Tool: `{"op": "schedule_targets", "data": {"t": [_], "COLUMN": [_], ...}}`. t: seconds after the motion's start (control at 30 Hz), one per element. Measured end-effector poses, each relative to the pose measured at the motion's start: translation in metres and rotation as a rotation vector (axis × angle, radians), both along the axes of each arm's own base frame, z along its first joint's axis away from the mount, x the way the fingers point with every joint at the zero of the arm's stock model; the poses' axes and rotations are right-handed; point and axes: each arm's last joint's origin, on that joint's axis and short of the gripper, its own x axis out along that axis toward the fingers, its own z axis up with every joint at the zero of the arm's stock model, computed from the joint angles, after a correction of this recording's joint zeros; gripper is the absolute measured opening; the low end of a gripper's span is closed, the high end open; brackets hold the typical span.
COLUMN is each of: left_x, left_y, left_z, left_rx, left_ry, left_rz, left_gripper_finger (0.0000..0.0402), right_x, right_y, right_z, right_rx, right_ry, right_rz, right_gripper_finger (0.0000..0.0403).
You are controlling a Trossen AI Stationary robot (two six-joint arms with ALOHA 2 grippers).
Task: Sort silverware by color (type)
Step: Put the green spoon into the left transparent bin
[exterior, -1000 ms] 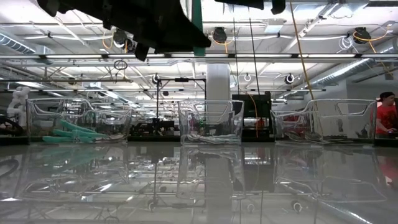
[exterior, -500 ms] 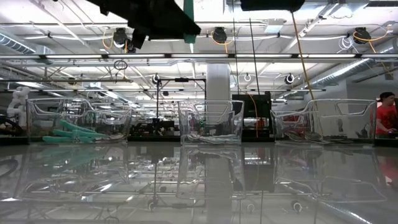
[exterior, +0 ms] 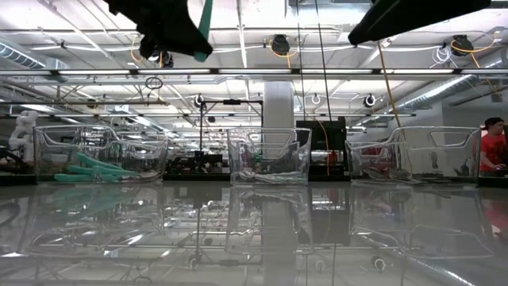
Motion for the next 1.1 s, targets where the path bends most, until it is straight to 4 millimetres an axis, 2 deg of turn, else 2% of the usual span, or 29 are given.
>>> {"op": "schedule_targets", "data": {"t": [0.33,0.57,0.87,0.97,1.1], "left_x": [-0.037,-0.074,-0.116,-0.130,-0.143], "left_y": [0.058,0.091,0.130,0.144,0.160], "left_z": [0.000,-0.004,-0.008,-0.010,-0.011], "left_rx": [-0.141,-0.215,-0.382,-0.424,-0.480], "left_ry": [0.219,0.407,0.530,0.544,0.531], "left_rz": [0.095,0.267,0.448,0.533,0.565], "left_gripper_finger": [0.0052,0.0052,0.0052,0.0052,0.0052], "right_x": [-0.002,-0.003,-0.001,0.000,0.000], "right_y": [-0.002,-0.002,-0.004,-0.005,-0.006], "right_z": [-0.003,-0.003,-0.003,-0.003,-0.003], "right_rx": [-0.031,-0.050,-0.097,-0.103,-0.117], "right_ry": [0.036,0.045,0.048,0.050,0.055], "right_rz": [0.005,0.016,0.040,0.039,0.046], "right_gripper_finger": [0.0169,0.0169,0.0169,0.0169,0.0169]}}
